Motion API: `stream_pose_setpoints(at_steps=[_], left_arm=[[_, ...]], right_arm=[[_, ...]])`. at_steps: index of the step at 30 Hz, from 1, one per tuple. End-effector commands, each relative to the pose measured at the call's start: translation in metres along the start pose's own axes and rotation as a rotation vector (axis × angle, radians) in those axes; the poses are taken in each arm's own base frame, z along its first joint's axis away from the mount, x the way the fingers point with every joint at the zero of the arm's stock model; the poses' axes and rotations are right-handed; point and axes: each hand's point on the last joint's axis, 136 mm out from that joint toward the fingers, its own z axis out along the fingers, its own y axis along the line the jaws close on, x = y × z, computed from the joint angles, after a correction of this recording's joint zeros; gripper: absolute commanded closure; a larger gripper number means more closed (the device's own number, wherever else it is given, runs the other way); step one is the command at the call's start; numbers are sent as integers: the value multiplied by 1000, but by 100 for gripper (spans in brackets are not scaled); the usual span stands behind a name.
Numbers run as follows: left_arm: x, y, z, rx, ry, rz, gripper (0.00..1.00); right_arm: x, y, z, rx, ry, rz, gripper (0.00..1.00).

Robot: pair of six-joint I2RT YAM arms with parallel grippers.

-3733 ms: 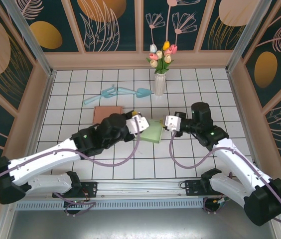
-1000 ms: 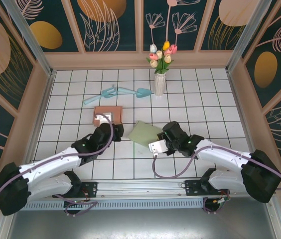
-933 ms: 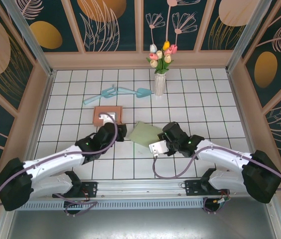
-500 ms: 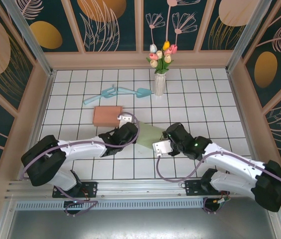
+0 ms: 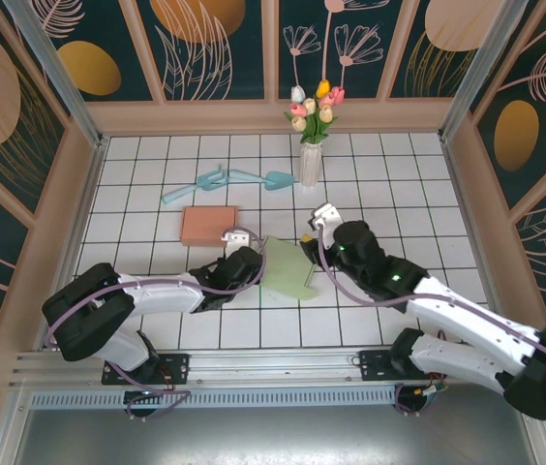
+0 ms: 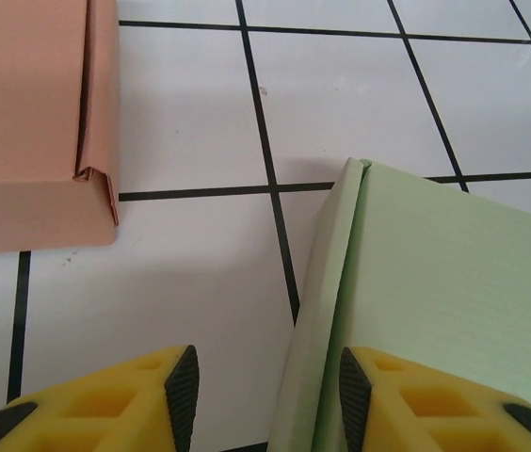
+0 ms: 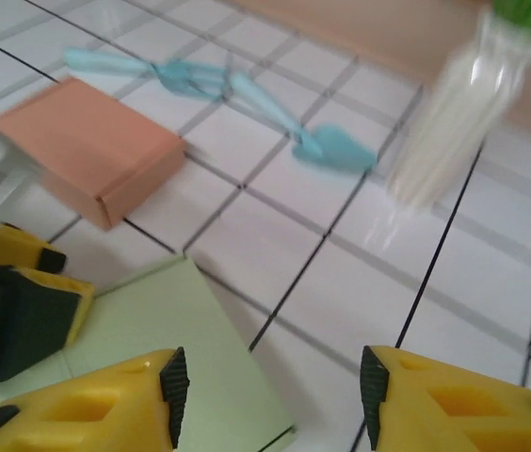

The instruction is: Fold the paper box

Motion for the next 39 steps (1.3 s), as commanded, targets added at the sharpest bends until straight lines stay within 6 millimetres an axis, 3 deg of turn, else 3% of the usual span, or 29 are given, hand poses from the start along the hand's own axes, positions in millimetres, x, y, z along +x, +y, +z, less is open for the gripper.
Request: stream_pose_setpoints(at_steps=[1, 8, 11, 16, 18, 21, 25, 30, 39], left_arm=[[4, 3, 2, -6, -14, -36, 53], [4, 8, -2, -1, -35, -58, 51], [2, 7, -2, 4, -40, -66, 50], [-7, 5, -14, 41, -67, -138, 43], [-13, 13, -23, 17, -88, -216, 34], [-16, 28, -33, -62, -74, -328, 22], [0, 16, -33, -28, 43, -348, 13], [16, -4, -18, -3, 153, -287, 16], [7, -5, -4, -103, 146, -250, 15]], right_arm=[[42, -9, 25, 96, 43, 364, 46], [86, -16, 55, 187, 77, 423, 41], [104, -8, 69, 163, 122, 408, 40], [128, 1, 83, 141, 189, 389, 39], [135, 0, 86, 156, 205, 389, 39], [138, 0, 85, 149, 199, 398, 39], [137, 2, 82, 118, 174, 410, 39], [139, 5, 81, 98, 182, 401, 39], [144, 5, 80, 96, 193, 371, 39]])
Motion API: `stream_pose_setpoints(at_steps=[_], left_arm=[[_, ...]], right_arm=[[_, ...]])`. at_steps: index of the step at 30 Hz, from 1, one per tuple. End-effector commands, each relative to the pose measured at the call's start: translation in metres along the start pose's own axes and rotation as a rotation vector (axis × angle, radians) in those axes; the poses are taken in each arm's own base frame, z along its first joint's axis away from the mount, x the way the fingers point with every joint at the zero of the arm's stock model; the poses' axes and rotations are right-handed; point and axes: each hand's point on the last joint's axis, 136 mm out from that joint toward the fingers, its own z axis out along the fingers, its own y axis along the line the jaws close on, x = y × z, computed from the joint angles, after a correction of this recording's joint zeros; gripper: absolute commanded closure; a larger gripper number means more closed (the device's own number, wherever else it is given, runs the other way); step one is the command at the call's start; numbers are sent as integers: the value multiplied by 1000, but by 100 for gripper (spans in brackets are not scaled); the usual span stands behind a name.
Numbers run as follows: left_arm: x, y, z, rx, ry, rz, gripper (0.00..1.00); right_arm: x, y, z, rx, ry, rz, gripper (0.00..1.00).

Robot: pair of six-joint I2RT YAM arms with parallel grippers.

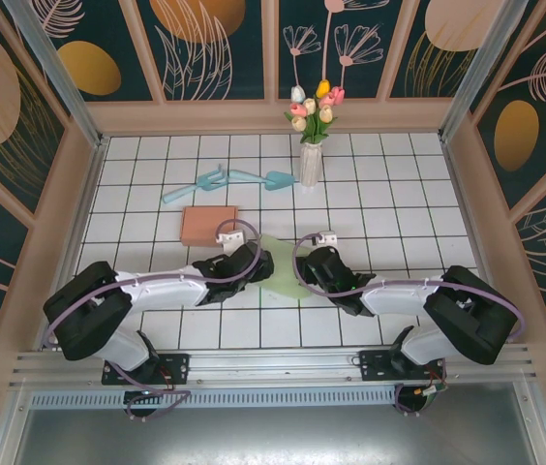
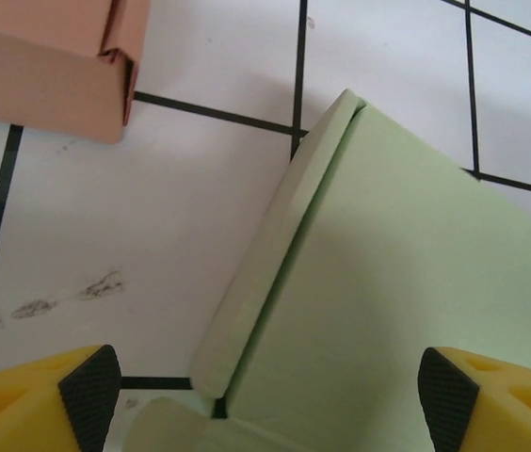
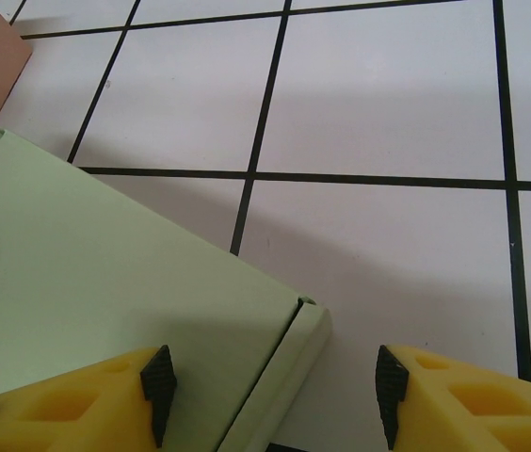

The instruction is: Fold the paper box

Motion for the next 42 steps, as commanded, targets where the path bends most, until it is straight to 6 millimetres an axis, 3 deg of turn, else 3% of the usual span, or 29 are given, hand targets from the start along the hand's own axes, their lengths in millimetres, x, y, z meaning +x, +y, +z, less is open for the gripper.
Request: stream_pose_setpoints(at_steps=[1, 20, 33, 42], left_arm=[[-3, 0, 1, -50, -6, 9, 15], [20, -9, 17, -24, 98, 7, 18], [23, -17, 9, 63, 110, -60, 24], [21, -1, 10, 20, 71, -66, 26]], right_arm=[[22, -8, -1, 6, 67, -53, 39], [23, -11, -2, 13, 60, -36, 39], [29, -13, 0, 13, 65, -17, 39], [30, -12, 0, 5, 70, -14, 39]])
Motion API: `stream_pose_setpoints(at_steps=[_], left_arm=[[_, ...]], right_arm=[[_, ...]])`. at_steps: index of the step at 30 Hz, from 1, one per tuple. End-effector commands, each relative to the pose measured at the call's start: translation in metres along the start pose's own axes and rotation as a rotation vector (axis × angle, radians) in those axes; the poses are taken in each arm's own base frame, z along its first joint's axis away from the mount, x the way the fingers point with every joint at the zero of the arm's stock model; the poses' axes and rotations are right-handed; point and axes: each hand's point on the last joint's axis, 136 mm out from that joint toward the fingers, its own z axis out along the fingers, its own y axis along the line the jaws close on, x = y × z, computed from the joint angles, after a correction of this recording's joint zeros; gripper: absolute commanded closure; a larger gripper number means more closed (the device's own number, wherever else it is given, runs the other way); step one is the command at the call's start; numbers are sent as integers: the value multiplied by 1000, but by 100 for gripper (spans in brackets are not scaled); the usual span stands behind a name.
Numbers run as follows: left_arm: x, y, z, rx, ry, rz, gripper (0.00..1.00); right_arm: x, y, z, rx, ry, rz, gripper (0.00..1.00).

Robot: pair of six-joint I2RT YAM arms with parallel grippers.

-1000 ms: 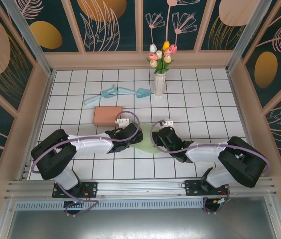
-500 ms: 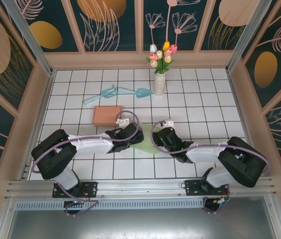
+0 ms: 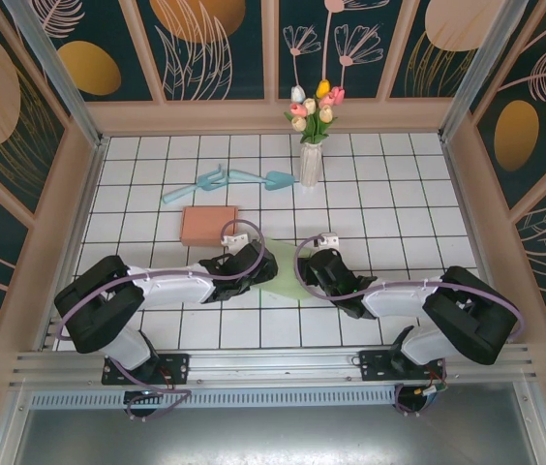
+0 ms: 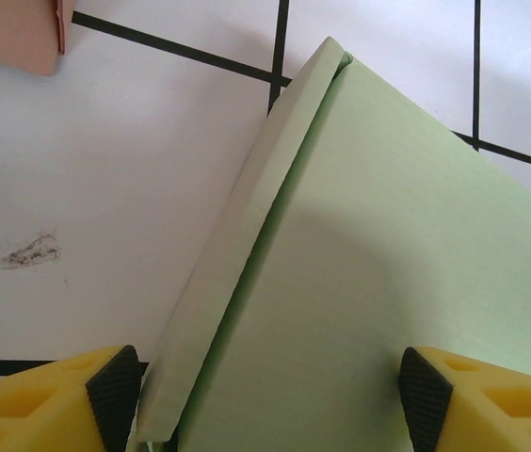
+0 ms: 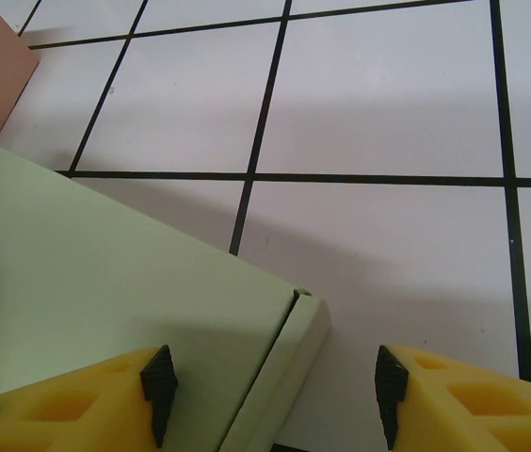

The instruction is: Fold the paper box

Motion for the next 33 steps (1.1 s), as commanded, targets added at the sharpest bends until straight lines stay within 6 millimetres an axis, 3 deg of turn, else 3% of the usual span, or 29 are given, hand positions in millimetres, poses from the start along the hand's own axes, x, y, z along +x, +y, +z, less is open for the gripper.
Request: stream_pose_setpoints(at_steps=[1, 11, 20, 28, 33], left_arm=[[3, 8, 0, -17, -9, -8, 26], [5, 18, 2, -34, -27, -5, 28], [6, 21, 4, -43, -30, -5, 28], [7, 23, 6, -47, -26, -3, 29], [6, 25, 3, -45, -34, -8, 29]], right_arm=[[28, -11, 0, 19, 90, -31, 39], [20, -5, -7, -7, 72, -22, 39], [6, -1, -34, -17, 43, 8, 39], [18, 16, -62, -94, 44, 72, 44], [37, 33, -69, -156, 88, 82, 44]])
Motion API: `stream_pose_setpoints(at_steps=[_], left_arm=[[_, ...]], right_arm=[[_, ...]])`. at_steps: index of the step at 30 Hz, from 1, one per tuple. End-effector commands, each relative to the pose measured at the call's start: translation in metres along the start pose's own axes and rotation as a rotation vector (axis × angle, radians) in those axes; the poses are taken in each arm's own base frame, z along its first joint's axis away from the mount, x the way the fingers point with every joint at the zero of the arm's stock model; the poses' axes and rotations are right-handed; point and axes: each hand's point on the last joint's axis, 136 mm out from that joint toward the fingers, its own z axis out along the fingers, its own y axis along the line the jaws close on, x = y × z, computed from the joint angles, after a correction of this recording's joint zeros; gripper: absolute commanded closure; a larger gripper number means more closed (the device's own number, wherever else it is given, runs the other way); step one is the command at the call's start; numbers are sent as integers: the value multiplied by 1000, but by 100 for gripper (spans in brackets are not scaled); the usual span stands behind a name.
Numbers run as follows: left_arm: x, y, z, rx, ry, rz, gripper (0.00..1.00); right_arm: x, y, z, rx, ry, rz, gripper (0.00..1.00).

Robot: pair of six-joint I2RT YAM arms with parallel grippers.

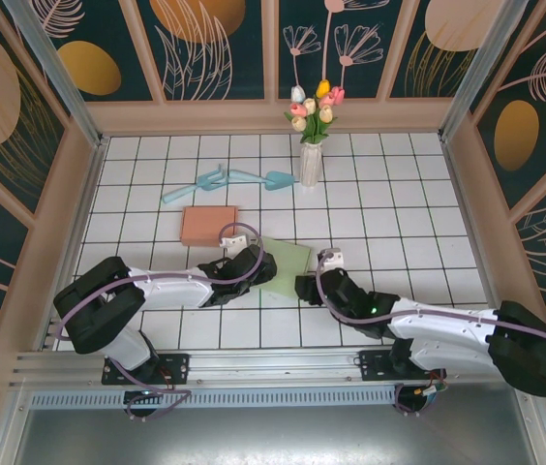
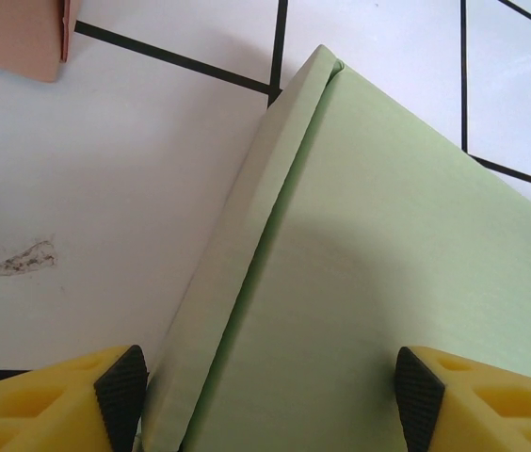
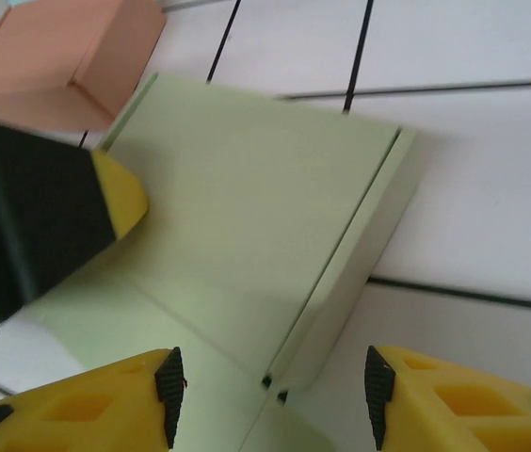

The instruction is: Fold the paper box

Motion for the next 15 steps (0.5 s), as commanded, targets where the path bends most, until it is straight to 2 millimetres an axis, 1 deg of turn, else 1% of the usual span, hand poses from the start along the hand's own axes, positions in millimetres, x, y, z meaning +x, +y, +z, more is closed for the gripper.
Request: stream_pose_setpoints(at_steps=[1, 7, 10, 15], left_arm=[[8, 24, 0, -74, 6, 14, 29], [8, 25, 0, -75, 7, 14, 29], [7, 25, -1, -75, 4, 14, 29], [5, 24, -2, -73, -1, 14, 29]], right_arm=[[18, 0, -2, 4, 32, 35, 44], [34, 14, 2, -20, 57, 31, 44], [40, 14, 8, 2, 76, 13, 45], [42, 16, 16, 20, 82, 2, 45]])
